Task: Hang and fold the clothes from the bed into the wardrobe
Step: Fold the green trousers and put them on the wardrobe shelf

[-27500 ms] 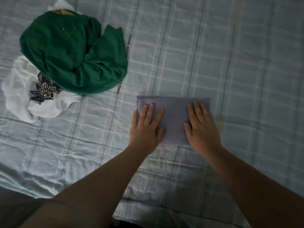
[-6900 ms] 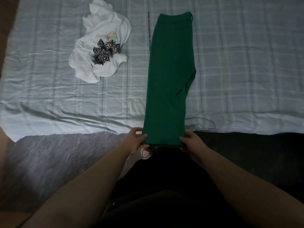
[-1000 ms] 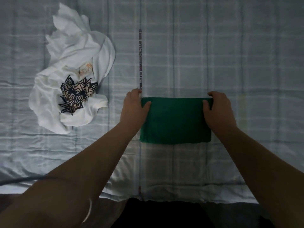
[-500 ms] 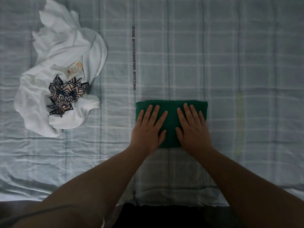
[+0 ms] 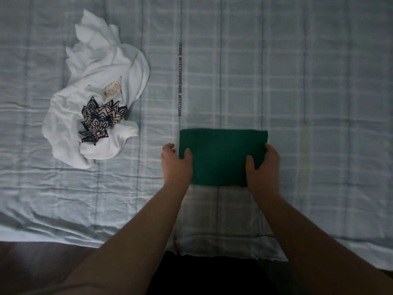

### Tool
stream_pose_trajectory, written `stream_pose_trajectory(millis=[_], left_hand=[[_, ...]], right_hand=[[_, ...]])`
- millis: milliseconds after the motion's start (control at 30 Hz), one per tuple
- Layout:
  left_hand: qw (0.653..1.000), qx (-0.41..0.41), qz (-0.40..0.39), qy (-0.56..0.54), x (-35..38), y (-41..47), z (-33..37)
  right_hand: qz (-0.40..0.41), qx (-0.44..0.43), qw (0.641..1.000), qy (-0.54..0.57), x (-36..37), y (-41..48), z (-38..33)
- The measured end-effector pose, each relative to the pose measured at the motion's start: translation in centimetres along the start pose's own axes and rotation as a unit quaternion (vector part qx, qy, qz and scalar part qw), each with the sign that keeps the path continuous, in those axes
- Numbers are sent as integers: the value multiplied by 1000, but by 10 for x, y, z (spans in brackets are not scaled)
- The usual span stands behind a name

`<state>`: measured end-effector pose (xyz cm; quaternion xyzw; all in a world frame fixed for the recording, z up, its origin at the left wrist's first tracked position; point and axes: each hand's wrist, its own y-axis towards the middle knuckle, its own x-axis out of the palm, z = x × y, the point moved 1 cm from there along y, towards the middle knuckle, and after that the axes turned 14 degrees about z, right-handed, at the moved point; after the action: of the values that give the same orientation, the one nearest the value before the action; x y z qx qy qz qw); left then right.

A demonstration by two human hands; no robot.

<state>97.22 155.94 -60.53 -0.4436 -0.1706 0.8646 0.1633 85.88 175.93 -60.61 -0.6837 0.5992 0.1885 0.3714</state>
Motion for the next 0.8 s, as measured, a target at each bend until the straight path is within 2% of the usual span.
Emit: stream_pose_trajectory(millis=[33,67,167,267,333,433,533,633,800], left_hand=[[998,-49,-31,-8,4,2,-2],[997,-58,-54,-1,9,4,-3],[997,-29,-69,37,17,11,-6],[995,-29,-78,51,17,18,-1],[993,-39,-109,26,15,21,3],[978,-97,-169,-75,-3,14,11],[955,-126,-206,-173,-42,-1,25],[932,-115,-229,-258,-101,-22,45],[920,-47,-208,-330,-229,-63,75]], right_hand=[[-9,47,999,5,2,0,1],[-9,70,998,5,4,1,2],[1,101,995,12,10,9,0],[-38,120,992,-33,16,17,-4],[-66,130,989,-38,17,21,-8],[-103,182,978,12,8,27,-22],[-137,218,959,121,-19,20,-51],[-165,196,941,222,-60,0,-94],[-335,167,870,320,-121,-55,-188]])
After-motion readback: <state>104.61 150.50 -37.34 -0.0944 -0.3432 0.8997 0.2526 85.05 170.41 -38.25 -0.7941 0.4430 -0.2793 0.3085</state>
